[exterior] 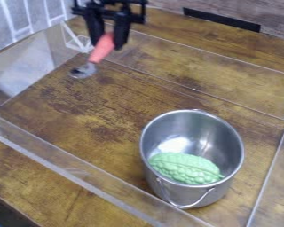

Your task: Move the pink spoon to the right

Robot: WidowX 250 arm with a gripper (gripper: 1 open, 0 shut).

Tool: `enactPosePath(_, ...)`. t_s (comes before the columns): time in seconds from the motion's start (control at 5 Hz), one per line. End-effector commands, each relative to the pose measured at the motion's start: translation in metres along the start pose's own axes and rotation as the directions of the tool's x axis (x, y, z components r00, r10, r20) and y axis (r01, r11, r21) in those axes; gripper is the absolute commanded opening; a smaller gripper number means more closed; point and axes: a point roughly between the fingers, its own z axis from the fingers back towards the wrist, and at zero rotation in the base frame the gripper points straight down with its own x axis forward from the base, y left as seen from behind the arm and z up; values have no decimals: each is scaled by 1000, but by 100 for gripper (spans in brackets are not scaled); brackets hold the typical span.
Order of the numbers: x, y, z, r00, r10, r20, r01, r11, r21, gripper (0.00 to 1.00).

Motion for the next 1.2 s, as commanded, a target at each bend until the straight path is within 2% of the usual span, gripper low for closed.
enactPosePath(0.0, 9, -37, 24, 997, -16, 76, 20, 999, -43, 0)
enactPosePath(0.2, 18, -71, 16, 997, -2, 79, 9, 996, -85, 0)
enactPosePath(0.4, 27, -89, 9, 996, 20, 87, -10, 994, -110, 0)
enactPosePath(0.8, 40, -97, -16, 996, 23, 89, -12, 993, -115, 0)
enactPosePath(1.0, 45, -97, -14, 996, -17, 91, 27, 993, -112, 0)
